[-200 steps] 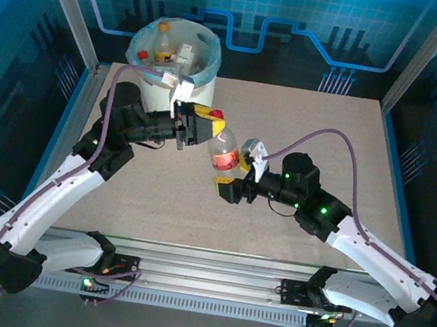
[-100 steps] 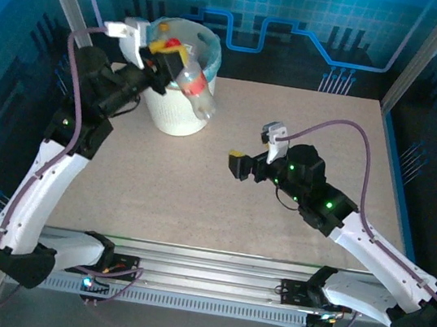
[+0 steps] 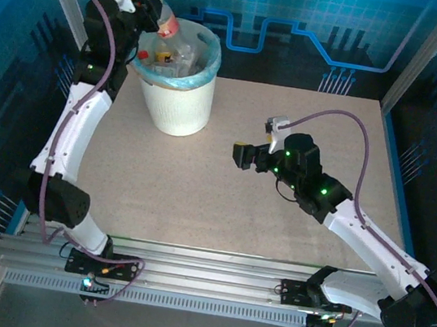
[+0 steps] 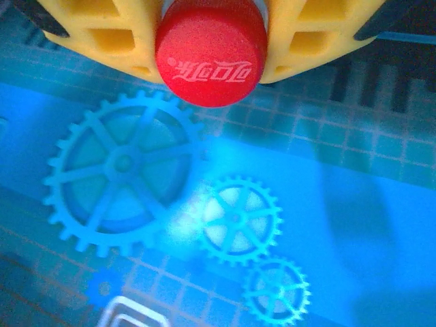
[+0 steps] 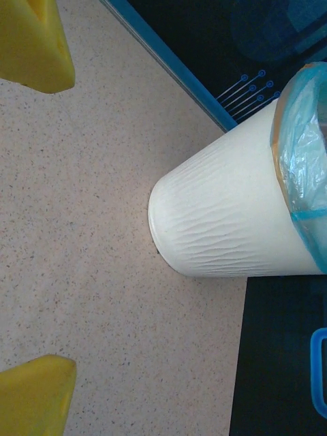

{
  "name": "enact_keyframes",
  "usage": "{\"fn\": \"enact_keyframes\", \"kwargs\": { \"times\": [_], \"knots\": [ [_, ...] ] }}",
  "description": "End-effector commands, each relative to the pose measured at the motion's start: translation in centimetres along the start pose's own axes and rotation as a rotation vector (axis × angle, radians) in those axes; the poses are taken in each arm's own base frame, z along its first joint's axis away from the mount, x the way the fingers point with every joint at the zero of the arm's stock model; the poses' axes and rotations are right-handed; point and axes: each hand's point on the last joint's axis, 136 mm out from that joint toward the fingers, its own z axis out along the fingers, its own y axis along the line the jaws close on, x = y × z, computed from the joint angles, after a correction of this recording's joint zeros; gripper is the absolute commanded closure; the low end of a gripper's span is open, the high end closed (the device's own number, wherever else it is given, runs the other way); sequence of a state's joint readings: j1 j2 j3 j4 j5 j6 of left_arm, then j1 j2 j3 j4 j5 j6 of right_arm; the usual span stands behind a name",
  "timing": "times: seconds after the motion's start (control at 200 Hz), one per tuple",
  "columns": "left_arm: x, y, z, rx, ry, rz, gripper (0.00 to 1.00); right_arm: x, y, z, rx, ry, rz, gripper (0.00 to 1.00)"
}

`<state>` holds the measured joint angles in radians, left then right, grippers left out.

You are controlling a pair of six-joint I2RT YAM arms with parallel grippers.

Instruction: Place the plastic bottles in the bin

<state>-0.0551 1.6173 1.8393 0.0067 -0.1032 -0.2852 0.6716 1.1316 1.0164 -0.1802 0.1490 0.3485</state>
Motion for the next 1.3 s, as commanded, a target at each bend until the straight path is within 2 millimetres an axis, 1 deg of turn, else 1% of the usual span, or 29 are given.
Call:
{"fn": "enact_keyframes", "kwargs": {
  "times": [0.0, 0.065, 0.11, 0.24, 0.3, 0.405, 0.48, 0.59, 0.69, 0.735, 0.77, 0.815, 0.895, 0.99, 1.081, 1.191, 1.296],
  "knots": [
    [-4.9, 0.9, -0.3, -0.048, -0.146, 0.032, 1.0, -1.5, 0.0, -0.2, -0.008, -0.024, 0.027, 0.0],
    [-4.7, 1.0, 0.1, -0.049, -0.138, 0.054, 1.0, -1.6, -0.1, -0.1, -0.005, -0.022, 0.029, 0.0],
    [-4.7, 0.7, 0.3, -0.039, -0.131, 0.079, 1.0, -1.7, -0.2, 0.0, -0.004, -0.021, 0.032, 0.0],
    [-4.0, 0.5, 0.8, -0.039, -0.093, 0.19, 1.0, -1.8, -0.2, 0.3, -0.011, -0.015, 0.035, 0.0],
    [-3.5, 0.5, 0.9, -0.044, -0.072, 0.266, 1.0, -1.7, -0.1, 0.3, -0.016, -0.01, 0.04, 0.0],
    [-2.1, 0.3, 1.2, -0.057, -0.025, 0.395, 1.0, -1.4, -0.1, 0.5, -0.018, 0.001, 0.051, 0.0],
    [-0.6, -0.2, 1.6, -0.041, 0.015, 0.473, 1.0, -1.0, -0.1, 0.6, -0.018, 0.014, 0.059, 0.0],
    [2.1, -1.7, 2.4, 0.001, 0.079, 0.573, 1.0, -0.7, -0.2, 0.7, -0.015, 0.029, 0.07, 0.0],
    [5.3, -3.2, 3.3, 0.046, 0.158, 0.648, 1.0, -0.5, -0.2, 0.8, -0.015, 0.04, 0.079, 0.0],
    [6.3, -3.7, 3.6, 0.052, 0.186, 0.679, 1.0, -0.5, -0.2, 0.8, -0.013, 0.042, 0.084, 0.0],
    [7.3, -3.6, 4.0, 0.037, 0.214, 0.699, 1.0, -0.4, -0.2, 0.8, -0.012, 0.045, 0.086, 0.0],
    [8.0, -3.2, 4.3, 0.004, 0.243, 0.714, 1.0, -0.4, -0.3, 0.7, -0.01, 0.048, 0.088, 0.0],
    [9.8, -2.1, 4.9, -0.037, 0.318, 0.712, 1.0, -0.2, -0.4, 0.7, -0.002, 0.056, 0.092, 0.0],
    [11.1, -0.7, 5.3, -0.094, 0.376, 0.716, 1.0, -0.1, -0.3, 0.5, -0.006, 0.063, 0.092, 0.0],
    [11.9, 0.3, 5.4, -0.14, 0.402, 0.714, 1.0, 0.1, -0.4, 0.5, -0.003, 0.066, 0.092, 0.0],
    [13.2, 0.7, 5.7, -0.154, 0.441, 0.713, 1.0, 0.2, -0.6, 0.6, 0.004, 0.071, 0.091, 0.0],
    [15.1, 1.2, 6.2, -0.165, 0.491, 0.732, 1.0, 0.3, -0.5, 0.7, 0.001, 0.077, 0.094, 0.0]
  ]
}}
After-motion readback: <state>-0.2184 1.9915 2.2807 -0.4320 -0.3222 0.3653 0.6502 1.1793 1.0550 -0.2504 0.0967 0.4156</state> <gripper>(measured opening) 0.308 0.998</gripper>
